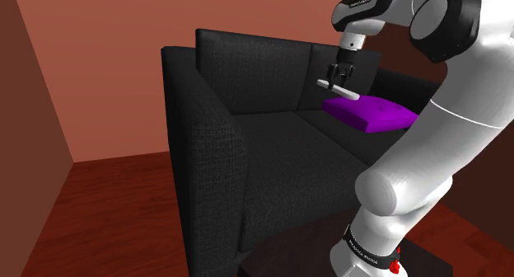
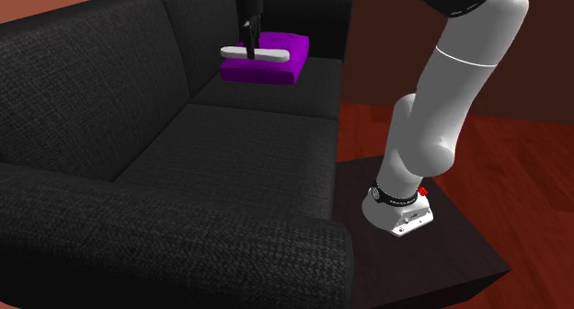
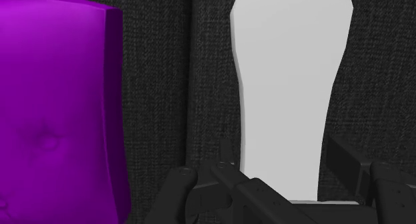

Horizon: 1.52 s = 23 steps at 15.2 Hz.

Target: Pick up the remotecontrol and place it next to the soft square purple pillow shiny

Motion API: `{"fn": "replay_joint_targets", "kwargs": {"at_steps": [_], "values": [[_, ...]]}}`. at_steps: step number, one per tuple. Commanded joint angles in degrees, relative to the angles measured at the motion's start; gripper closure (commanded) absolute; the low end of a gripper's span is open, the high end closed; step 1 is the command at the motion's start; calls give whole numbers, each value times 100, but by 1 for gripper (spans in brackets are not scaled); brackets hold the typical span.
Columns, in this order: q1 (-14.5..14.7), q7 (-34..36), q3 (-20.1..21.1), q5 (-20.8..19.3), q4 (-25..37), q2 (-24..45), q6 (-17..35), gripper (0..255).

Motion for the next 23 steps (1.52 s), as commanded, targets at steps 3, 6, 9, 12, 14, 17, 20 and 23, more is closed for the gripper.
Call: {"fn": "replay_joint_targets", "kwargs": {"at_steps": [3, 6, 9, 12, 14, 17, 20, 23], "values": [[-246, -649, -340, 268, 760, 684, -130, 255], [-416, -974, -478, 450, 1112, 1069, -145, 255], [-410, -970, -471, 441, 858, 1049, 92, 255], [-405, -972, -468, 440, 620, 1043, 325, 255], [-403, -975, -466, 443, 469, 1046, 478, 255], [-402, -984, -464, 453, 256, 1062, 705, 255], [-403, -997, -462, 470, 55, 1090, 930, 255], [-405, -1014, -460, 493, -132, 1130, 1152, 255]]}}
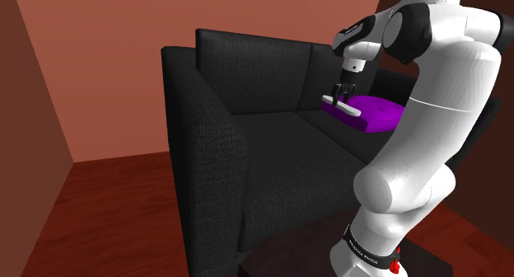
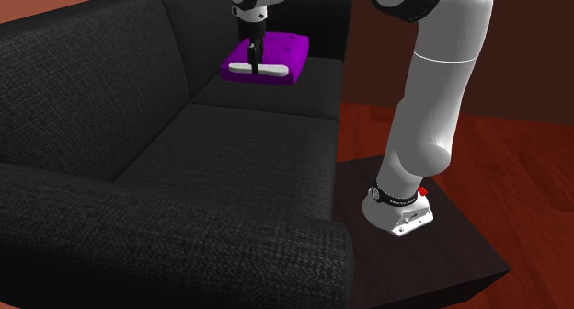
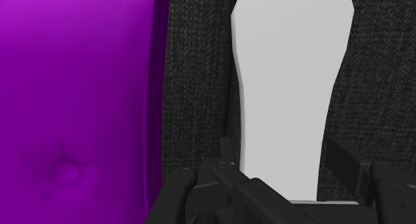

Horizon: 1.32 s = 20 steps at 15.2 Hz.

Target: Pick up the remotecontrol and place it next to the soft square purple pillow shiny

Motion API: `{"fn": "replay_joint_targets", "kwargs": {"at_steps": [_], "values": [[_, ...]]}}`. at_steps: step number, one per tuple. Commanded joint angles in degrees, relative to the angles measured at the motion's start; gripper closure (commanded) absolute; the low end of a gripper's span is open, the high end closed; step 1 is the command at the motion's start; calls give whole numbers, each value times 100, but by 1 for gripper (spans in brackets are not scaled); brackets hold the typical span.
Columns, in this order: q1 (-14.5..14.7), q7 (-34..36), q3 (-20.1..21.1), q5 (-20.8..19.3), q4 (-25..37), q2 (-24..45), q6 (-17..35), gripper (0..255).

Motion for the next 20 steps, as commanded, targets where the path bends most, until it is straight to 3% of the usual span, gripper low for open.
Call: {"fn": "replay_joint_targets", "kwargs": {"at_steps": [1, 20], "values": [[-2, -13, 2, 19, -137, 30, 168, 255], [-63, -249, 53, 353, -1014, 572, 1518, 255]]}}
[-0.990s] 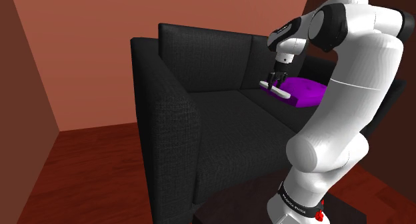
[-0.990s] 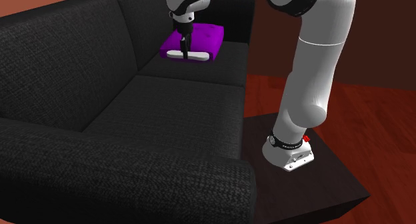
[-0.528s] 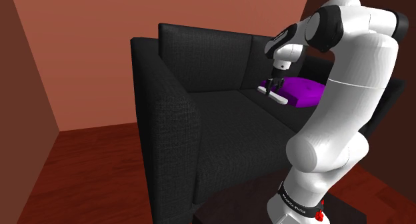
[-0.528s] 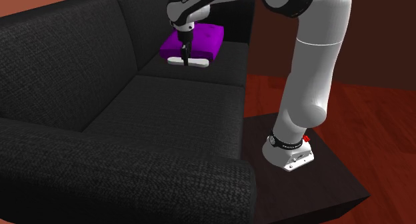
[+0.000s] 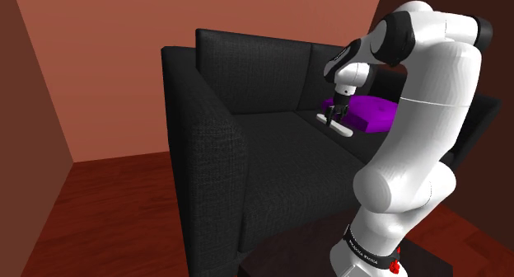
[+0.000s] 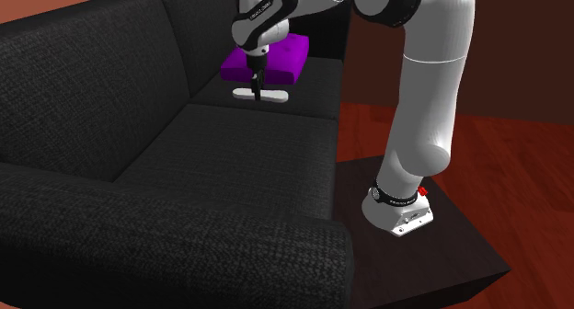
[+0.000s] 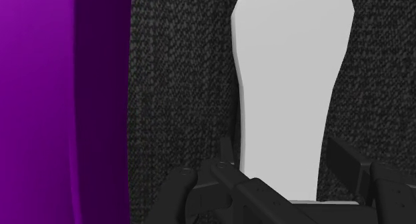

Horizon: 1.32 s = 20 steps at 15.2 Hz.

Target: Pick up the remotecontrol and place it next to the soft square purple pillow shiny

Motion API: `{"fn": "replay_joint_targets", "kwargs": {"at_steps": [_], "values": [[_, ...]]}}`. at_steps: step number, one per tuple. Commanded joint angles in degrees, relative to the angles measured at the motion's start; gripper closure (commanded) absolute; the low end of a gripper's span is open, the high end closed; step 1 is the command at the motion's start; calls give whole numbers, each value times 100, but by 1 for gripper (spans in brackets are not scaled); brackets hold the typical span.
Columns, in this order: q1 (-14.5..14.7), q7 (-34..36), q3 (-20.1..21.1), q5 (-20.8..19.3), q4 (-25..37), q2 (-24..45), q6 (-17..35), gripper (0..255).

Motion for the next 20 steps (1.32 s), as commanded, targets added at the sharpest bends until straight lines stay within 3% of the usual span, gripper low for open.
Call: {"fn": "replay_joint_targets", "kwargs": {"at_steps": [1, 11, 12, 17, 20], "values": [[-4, -24, 14, 47, -80, 68, 145, 255], [-15, -56, 27, 93, -133, 138, 259, 255], [-15, -56, 27, 93, -132, 138, 259, 0], [-15, -55, 26, 93, -133, 138, 259, 0], [26, 69, -20, -91, 133, -148, -257, 0]]}}
